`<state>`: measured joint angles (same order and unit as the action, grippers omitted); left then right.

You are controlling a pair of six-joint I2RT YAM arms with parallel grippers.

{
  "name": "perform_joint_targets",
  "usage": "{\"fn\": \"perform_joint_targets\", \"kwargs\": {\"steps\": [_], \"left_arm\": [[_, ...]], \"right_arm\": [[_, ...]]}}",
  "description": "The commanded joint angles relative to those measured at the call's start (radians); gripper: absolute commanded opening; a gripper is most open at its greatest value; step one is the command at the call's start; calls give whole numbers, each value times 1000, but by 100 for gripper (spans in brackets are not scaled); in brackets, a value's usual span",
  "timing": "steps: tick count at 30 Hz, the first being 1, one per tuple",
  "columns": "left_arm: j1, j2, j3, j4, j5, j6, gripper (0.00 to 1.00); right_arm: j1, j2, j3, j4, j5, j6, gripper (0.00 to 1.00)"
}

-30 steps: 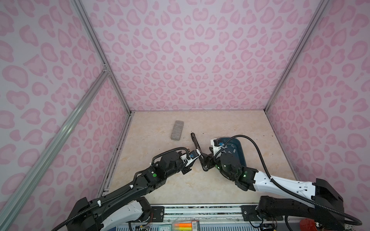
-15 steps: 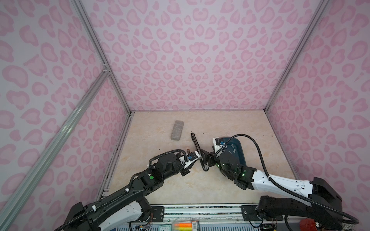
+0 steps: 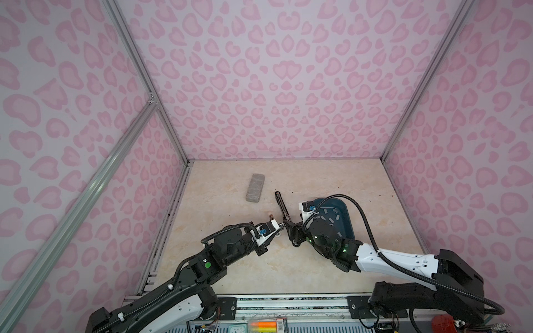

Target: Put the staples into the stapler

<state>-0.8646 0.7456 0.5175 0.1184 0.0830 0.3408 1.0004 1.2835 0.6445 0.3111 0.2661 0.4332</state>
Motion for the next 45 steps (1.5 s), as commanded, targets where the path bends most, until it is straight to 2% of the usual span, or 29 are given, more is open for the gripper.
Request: {"fn": "perform_joint_targets", "kwargs": {"steps": [1,8,13,16,19,23,28,39,45], "left_arm": [[0,-10,-1,53,2,-5,4],[0,4,-1,51,11,17,4],[0,3,-5,53,-1,22,4],[1,3,-6,52,-5,29,4],[0,8,-6,49,-1,33,4],[1,17,-2,46,21,37,4],[1,23,8,34,118,54,4],[0,82,56,-28,387,114,4],[-1,113,84,-74,489,145,4]], "right_arm": [[13,8,6,37,-18,-20,80],[5,-60,-29,28,54,-82,80],[-21,-155,-121,112,74,-183,81],[-27,-210,-188,183,23,-279,82],[-33,-282,-216,160,-90,-357,85],[-37,-382,-304,235,-235,-442,90],[-38,-472,-385,285,-384,-512,96],[-31,-445,-368,264,-554,-556,96],[-17,-430,-362,249,-588,-587,94]]}}
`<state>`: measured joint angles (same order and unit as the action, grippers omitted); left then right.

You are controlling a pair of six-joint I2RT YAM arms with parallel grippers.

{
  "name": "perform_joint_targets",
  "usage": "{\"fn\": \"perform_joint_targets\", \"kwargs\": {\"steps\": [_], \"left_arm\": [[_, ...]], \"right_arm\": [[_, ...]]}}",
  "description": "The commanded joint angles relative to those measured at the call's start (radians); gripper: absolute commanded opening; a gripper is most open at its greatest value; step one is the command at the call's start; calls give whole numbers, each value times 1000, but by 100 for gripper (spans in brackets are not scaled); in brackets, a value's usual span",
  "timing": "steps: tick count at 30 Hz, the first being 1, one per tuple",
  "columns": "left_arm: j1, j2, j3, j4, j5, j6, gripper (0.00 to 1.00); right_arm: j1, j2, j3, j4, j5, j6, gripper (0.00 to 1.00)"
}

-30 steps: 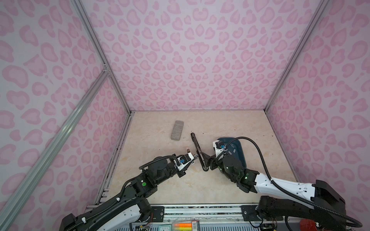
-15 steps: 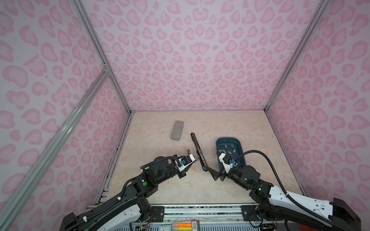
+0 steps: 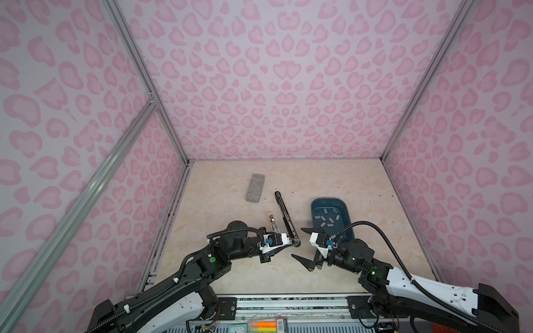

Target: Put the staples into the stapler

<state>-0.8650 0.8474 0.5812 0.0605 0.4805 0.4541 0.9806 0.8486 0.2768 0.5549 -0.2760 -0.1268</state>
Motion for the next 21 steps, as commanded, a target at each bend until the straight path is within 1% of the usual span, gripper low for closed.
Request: {"fn": "perform_joint_targets", "kwargs": {"steps": [1,7,10,16,21], "left_arm": [[0,17,26,-23,103,36,4],[-2,38,44,-49,135,50,4],[-2,41,46,-52,139,52,4],[-3,35,43,-54,140,54,4],[-3,30,44,-54,142,54,4]], "right_arm": [[4,9,7,3,-54,-30,91],[6,28,23,-14,-109,-45,70],[14,48,39,-28,-116,-53,64],[20,81,51,-29,-111,-59,57],[22,89,54,-26,-112,-62,47]]}}
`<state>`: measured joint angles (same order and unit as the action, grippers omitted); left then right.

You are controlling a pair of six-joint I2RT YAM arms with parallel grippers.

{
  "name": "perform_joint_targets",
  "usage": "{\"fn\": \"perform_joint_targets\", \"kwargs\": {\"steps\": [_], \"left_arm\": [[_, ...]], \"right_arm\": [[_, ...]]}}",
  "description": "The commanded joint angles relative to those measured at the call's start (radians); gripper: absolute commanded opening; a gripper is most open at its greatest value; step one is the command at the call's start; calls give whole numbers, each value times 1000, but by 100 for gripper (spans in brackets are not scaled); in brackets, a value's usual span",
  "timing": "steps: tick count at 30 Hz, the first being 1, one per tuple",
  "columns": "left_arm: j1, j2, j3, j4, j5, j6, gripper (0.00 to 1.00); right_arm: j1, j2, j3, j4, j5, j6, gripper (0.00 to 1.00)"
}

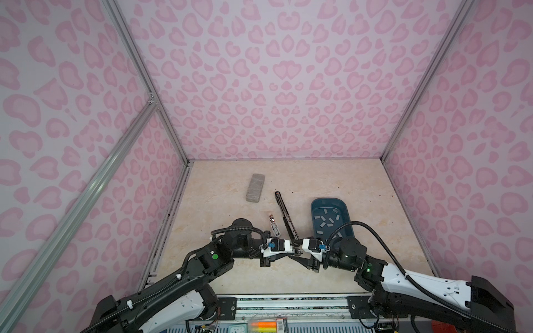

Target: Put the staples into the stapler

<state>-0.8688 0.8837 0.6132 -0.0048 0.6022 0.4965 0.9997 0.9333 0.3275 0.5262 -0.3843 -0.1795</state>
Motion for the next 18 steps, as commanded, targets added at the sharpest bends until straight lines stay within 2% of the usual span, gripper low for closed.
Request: {"fn": "perform_joint_targets", "kwargs": {"steps": [1,6,11,17,18], "left_arm": [[0,-6,12,14,21,11,4],[-1,-11,10,13,22,11,4],[-1,-12,10,14,24,11,4],[-2,-20,1,30,11,1,4],[-3,-27,-8,49,-9,-12,8]], "right_arm": [[2,5,4,3,-5,-10,45],[4,15,5,3,-10,-15,42],[6,36,18,-1,-14,-15,43],[9,38,22,1,1,-12,25],[9,38,22,3,8,-9,23]]}}
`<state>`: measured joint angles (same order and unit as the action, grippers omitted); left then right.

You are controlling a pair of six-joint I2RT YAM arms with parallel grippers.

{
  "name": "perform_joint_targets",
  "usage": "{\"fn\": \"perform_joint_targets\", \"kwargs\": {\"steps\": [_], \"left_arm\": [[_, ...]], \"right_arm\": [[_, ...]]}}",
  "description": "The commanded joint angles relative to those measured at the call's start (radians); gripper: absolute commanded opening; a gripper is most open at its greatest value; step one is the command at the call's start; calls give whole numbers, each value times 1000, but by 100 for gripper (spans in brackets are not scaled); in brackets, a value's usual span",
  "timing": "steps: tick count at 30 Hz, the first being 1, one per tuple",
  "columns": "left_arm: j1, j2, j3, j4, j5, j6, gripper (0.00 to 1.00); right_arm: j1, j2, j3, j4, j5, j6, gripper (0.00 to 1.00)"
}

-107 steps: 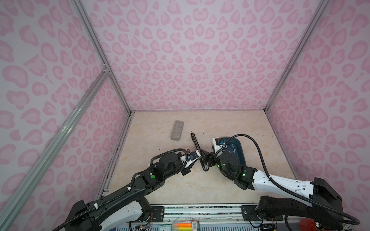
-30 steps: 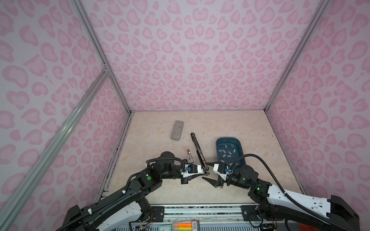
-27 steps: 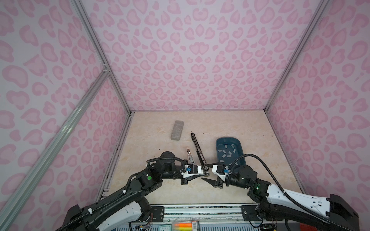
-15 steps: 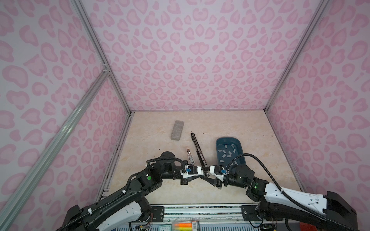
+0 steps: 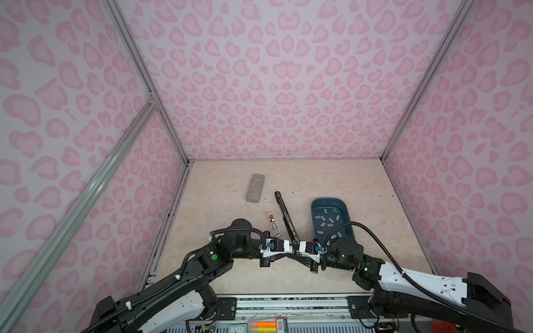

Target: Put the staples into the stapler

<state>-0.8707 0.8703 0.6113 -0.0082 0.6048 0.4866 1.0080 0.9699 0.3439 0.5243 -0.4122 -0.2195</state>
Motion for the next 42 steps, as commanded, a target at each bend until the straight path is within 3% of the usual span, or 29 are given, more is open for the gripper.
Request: {"fn": "perform_joint_targets", "kwargs": {"steps": [1,3,4,9,18,22,30,34,42], "left_arm": [[-1,-25,-19,82,-49,-27,16],[-1,-63,-59,145,-135,-64,37],[-1,-92,-85,180,-181,-73,99],[1,-232,-175,314,-486,-171,98],[21,-404,-276,399,-847,-271,97],[65,-484,-336,449,-986,-338,98],[114,-623,-428,511,-1067,-403,98],[117,-643,-434,507,-1097,-413,98],[120,-728,-464,510,-1077,-420,98]], "right_arm": [[1,2,6,5,47,33,21],[1,1,7,9,67,41,19],[2,1,7,12,73,44,19],[6,5,7,46,144,82,13],[10,89,39,116,372,194,3],[12,183,146,25,491,304,0],[46,587,534,-317,576,664,0],[127,796,720,-461,709,721,0],[196,983,864,-576,848,863,0]]}}
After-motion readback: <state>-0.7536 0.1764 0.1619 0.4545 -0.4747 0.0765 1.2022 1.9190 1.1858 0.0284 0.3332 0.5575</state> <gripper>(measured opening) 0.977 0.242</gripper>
